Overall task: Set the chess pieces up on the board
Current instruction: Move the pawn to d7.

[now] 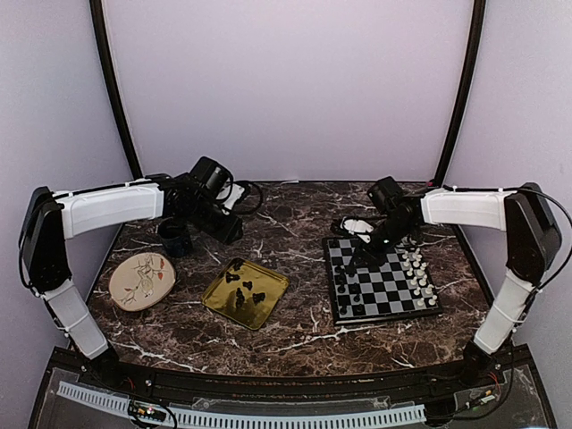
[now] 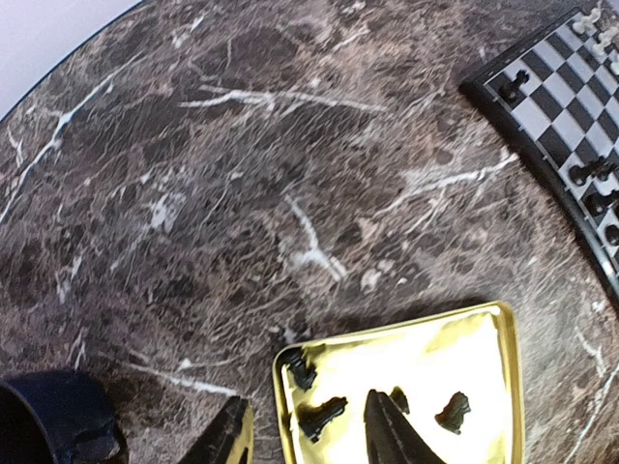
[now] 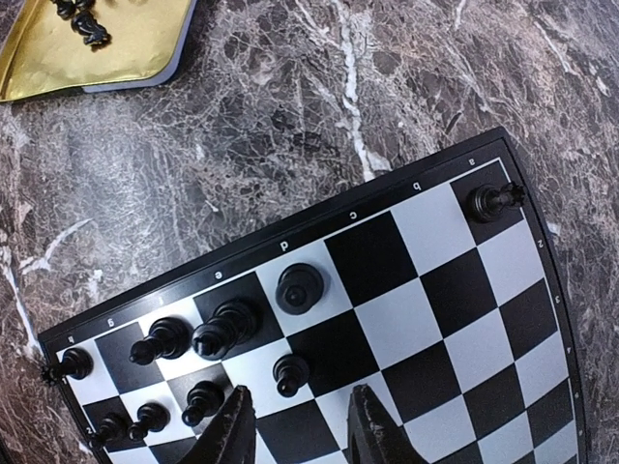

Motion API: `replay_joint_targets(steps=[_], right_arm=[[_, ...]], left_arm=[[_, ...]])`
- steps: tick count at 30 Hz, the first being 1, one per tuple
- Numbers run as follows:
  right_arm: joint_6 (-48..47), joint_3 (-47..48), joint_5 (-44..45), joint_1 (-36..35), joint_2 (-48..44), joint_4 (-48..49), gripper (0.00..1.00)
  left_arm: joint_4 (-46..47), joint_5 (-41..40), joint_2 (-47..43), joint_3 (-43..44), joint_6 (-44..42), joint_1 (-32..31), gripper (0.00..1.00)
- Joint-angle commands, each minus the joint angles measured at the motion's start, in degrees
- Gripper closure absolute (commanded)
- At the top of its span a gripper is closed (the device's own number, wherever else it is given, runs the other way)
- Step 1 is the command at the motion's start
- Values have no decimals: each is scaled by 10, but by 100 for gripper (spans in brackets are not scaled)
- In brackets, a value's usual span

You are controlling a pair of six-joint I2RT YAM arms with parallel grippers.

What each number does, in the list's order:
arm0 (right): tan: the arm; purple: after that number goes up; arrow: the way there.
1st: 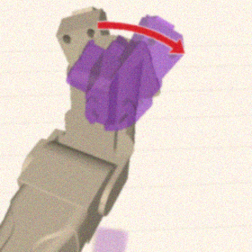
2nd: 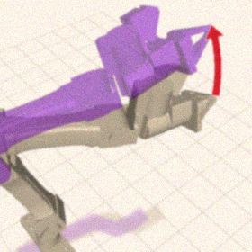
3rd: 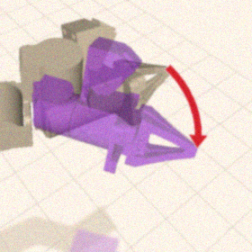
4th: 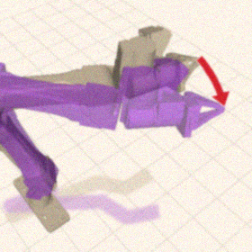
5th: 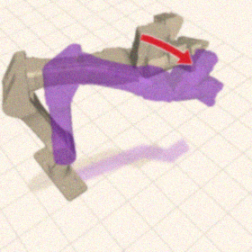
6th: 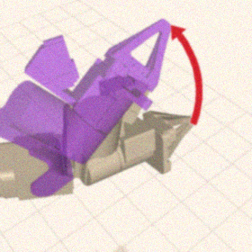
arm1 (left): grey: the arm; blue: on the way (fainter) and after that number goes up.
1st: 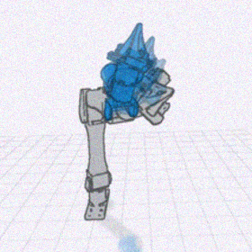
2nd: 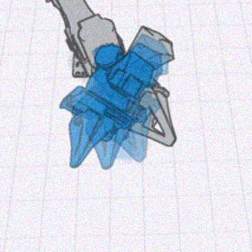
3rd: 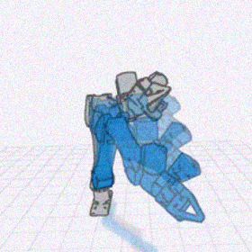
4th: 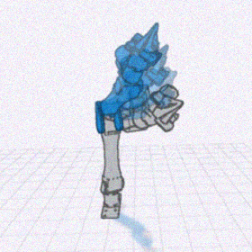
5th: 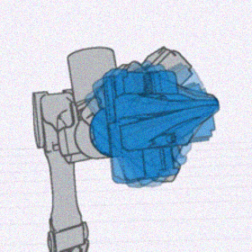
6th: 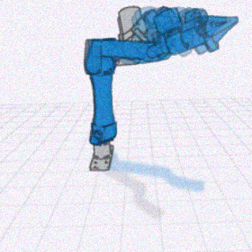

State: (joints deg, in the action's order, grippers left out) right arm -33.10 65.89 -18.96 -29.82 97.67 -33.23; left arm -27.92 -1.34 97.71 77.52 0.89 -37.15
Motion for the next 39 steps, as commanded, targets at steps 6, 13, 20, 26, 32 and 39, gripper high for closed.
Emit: replay_joint_targets(steps=[6,13,20,26,32,39], right_arm=[[0,58,32,-16,62,-32,68],[2,60,21,-17,77,-40,71],[2,60,10,-17,83,-51,81],[1,42,-1,-17,63,-50,89],[-1,32,-14,-17,48,-54,93],[-1,24,-11,-17,47,-55,94]], left_arm=[[24,33,-25,-12,10,15,59],[23,32,-29,-12,11,16,60],[21,34,-24,-11,9,16,60],[20,35,-22,-9,8,16,60],[19,40,-17,-7,8,16,60],[17,43,-14,-6,9,16,60]])
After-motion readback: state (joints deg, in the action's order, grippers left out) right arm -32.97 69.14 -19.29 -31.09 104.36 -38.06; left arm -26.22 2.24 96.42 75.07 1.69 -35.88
